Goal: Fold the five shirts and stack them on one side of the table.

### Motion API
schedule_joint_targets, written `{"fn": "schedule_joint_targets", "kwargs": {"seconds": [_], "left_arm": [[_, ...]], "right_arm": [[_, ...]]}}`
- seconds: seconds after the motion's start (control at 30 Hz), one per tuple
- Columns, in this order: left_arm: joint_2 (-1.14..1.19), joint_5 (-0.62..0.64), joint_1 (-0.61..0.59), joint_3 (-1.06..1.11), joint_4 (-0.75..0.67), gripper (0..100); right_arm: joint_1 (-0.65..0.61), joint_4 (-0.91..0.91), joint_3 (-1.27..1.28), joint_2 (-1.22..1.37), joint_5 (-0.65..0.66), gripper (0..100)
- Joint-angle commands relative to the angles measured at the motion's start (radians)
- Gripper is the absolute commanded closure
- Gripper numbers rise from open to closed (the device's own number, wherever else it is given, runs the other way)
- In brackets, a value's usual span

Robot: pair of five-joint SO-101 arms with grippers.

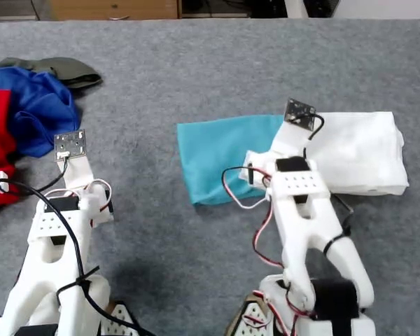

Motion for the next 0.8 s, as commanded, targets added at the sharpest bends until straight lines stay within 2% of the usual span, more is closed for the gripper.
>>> {"fn": "schedule_joint_targets", "kwargs": {"seconds": [0.0,0.37,0.6,0.77], "left_arm": [[-0.01,-0.006,0.006,0.0,-0.011,98],[-0.01,-0.006,0.006,0.0,-0.011,98],[-0.01,-0.006,0.006,0.0,-0.011,98],[-0.01,-0.006,0.006,0.0,-0.009,98]], "right_arm": [[0.012,-0.048,-0.002,0.033,-0.014,73.8],[0.015,-0.048,0.041,0.045,-0.015,73.8],[0.01,-0.146,0.042,0.079,-0.017,74.7],[0.01,-0.209,0.004,0.205,-0.051,92.1]]}}
